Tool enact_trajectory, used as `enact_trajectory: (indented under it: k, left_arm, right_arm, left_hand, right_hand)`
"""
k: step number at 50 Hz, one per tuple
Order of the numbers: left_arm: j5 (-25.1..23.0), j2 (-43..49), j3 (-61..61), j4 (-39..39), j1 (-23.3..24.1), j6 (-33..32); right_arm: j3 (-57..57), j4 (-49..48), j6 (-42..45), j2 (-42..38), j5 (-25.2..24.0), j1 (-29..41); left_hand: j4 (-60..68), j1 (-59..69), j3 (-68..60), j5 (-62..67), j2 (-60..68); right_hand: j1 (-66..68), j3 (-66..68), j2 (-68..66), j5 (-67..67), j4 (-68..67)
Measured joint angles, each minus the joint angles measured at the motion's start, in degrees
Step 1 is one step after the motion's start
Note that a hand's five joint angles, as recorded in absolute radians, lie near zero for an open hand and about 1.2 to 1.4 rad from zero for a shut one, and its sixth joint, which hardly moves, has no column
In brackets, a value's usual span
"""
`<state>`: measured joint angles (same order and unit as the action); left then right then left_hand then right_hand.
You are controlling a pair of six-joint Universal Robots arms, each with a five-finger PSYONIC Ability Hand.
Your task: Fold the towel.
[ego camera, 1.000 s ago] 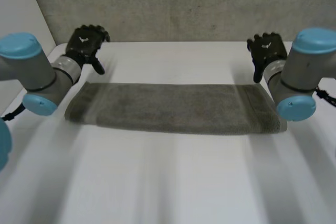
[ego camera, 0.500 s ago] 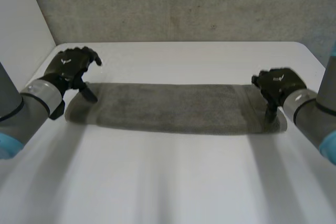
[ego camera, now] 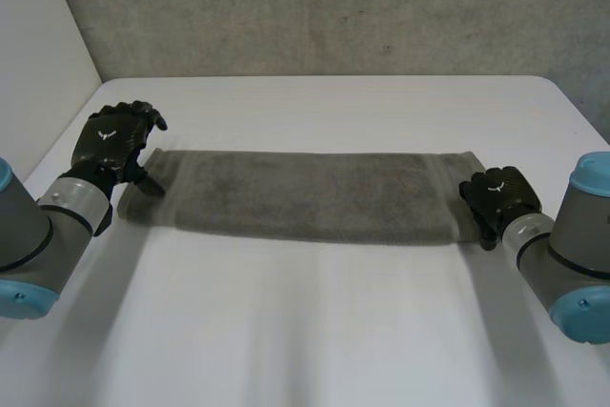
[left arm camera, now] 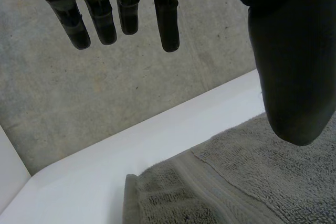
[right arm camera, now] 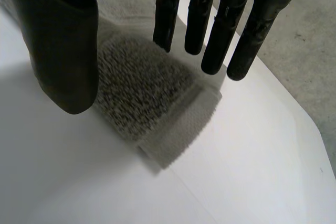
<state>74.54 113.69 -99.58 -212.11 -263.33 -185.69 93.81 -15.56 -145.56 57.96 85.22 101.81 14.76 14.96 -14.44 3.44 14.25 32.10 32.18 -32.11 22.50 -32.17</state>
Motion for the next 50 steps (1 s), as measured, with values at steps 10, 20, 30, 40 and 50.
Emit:
enact_trajectory:
  k: [10, 20, 30, 40, 50]
  left_arm:
    - [0.0, -0.1, 0.01, 0.24, 0.15, 0.06]
    - [0.0, -0.05, 0.08, 0.12, 0.03, 0.07]
    - [0.94, -0.05, 0.04, -0.38, 0.0, 0.08]
    - [2.38, -0.12, -0.03, -0.43, -0.01, 0.15]
    - [2.39, -0.37, -0.39, -0.6, 0.01, 0.14]
  right_arm:
    - [-2.48, 0.64, 1.1, -2.41, -0.31, -3.04]
    - [-4.07, 0.71, 1.34, 0.63, -0.04, -10.36]
    - [-7.09, 1.47, 10.28, 1.3, 0.34, -22.02]
    - [-7.48, 0.8, 16.75, 4.57, 3.26, -20.49]
    - [-9.47, -0.7, 9.37, 7.66, 5.47, 6.3]
  left_hand:
    - [0.0, 0.0, 0.0, 0.0, 0.0]
    - [0.0, 0.0, 0.0, 0.0, 0.0]
    - [0.0, 0.0, 0.0, 0.0, 0.0]
    - [0.0, -0.01, 0.0, 0.0, 0.0]
    - [0.0, -0.01, 0.0, 0.0, 0.0]
  right_hand:
    - [42.96, 42.14, -43.22, 43.53, -43.72]
    - [42.98, 42.21, -43.23, 43.73, -44.4]
    - [43.04, 42.21, -43.22, 43.74, -44.4]
    - [43.09, 42.29, -43.24, 43.74, -44.5]
    - [43.26, 43.55, -43.3, 43.74, -44.5]
